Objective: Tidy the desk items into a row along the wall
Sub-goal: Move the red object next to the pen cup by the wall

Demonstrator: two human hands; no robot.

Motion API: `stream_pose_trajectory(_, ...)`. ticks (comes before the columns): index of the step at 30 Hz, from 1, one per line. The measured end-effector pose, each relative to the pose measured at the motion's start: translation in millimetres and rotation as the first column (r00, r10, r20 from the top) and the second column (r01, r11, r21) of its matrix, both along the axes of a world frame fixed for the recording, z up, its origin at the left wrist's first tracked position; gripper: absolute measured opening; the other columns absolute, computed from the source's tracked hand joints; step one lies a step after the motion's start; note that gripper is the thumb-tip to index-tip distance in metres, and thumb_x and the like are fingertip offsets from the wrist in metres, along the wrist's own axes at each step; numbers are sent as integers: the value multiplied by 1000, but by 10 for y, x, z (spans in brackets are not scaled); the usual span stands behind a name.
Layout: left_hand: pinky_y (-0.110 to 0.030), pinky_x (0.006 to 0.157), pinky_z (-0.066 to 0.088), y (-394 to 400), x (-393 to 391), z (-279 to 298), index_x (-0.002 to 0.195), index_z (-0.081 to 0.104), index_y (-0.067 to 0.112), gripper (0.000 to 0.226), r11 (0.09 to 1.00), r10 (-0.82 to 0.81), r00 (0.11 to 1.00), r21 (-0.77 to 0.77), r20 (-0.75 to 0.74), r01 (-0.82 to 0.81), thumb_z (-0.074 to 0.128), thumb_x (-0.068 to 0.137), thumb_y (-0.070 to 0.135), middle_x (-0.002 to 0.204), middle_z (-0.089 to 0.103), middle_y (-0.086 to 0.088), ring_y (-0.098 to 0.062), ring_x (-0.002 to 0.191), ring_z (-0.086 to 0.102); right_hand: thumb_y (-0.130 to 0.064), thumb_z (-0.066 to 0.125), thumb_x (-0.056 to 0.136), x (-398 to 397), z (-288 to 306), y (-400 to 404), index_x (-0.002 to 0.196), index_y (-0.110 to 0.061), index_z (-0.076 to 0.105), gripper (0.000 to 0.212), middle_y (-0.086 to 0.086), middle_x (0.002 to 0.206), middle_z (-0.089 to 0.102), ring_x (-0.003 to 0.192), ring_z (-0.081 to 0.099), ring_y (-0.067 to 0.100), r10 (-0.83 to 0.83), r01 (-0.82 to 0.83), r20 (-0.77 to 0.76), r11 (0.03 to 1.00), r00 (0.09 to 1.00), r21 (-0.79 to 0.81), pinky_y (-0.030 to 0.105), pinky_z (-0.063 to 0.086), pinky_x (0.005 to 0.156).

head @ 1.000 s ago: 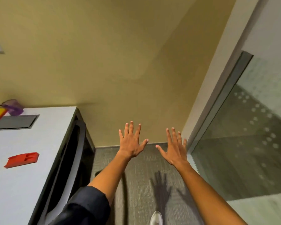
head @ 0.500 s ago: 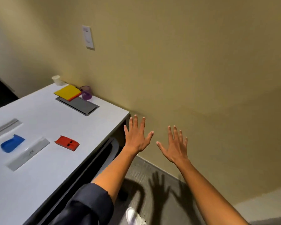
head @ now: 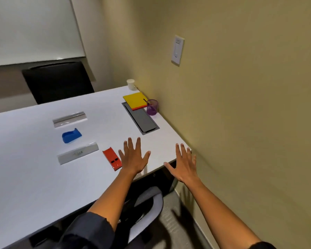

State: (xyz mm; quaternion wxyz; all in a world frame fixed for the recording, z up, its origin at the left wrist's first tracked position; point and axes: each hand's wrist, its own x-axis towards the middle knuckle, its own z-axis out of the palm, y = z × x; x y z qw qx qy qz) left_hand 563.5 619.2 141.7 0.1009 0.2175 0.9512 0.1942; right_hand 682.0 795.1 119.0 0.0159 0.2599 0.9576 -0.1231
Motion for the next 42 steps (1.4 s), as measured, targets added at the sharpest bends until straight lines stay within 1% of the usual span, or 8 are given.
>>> stream_pose_trajectory(6,-57,115,3,-666,-463,-280,152,-1,26,76,963,254,963,-119,90,-243,34,93,59,160,-9,-11,-33,147,-9,-72,38,86,-936,-271,-392,152,-24,-14,96,5,163,-8,149,-4,30,262,-257,50,962,964,-89,53,4,119)
stream_pose_trajectory(11,-58,116,6,-933,-683,-497,152,-1,26,76,901,394,917,-220,62,-373,29,92,62,160,-10,-10,-32,147,-9,-70,43,86,-1519,-541,-710,153,-22,-10,98,6,163,-3,149,1,31,452,-436,71,884,889,-168,52,6,119)
stream_pose_trajectory(15,-56,116,8,-1021,-758,-614,152,1,26,74,830,516,856,-272,39,-487,28,93,61,160,-8,-9,-32,147,-7,-76,44,79,-1956,-841,-863,152,-19,3,101,10,158,21,142,28,34,559,-541,54,818,827,-195,54,32,112)
stream_pose_trajectory(19,-57,115,11,-1077,-802,-721,152,4,24,76,767,607,794,-293,44,-571,31,92,61,161,-4,-10,-33,147,-4,-64,58,77,-2195,-1070,-976,145,-18,16,92,8,128,50,107,56,31,649,-636,3,747,761,-193,46,53,83)
stream_pose_trajectory(22,-57,115,10,-1070,-788,-793,152,4,25,76,743,644,763,-287,57,-605,30,91,63,161,-4,-10,-32,147,-5,-55,65,75,-2322,-1144,-1057,141,-18,23,87,7,111,54,94,58,30,641,-623,-13,741,767,-250,44,54,75)
stream_pose_trajectory(31,-56,116,6,-1176,-727,-1016,152,-1,25,76,714,675,735,-304,63,-630,26,92,63,161,-8,-8,-29,147,-9,-48,67,81,-2531,-1380,-1361,139,-6,32,80,12,121,51,110,53,30,541,-524,-13,807,841,-273,40,50,92)
stream_pose_trajectory(37,-56,115,6,-1255,-677,-1065,152,-1,25,93,721,669,740,-299,65,-625,0,73,73,160,-8,-9,-30,147,-9,-37,68,76,-2565,-1474,-1474,115,-7,50,52,10,106,54,99,56,29,380,-355,-2,861,925,-364,41,51,86)
stream_pose_trajectory(42,-57,116,7,-1206,-692,-999,152,-2,24,77,753,631,772,-303,76,-585,24,91,64,160,-8,-10,-30,147,-9,-38,65,74,-2466,-1404,-1303,106,-12,54,43,7,97,54,87,57,28,356,-342,-29,867,934,-361,41,54,77)
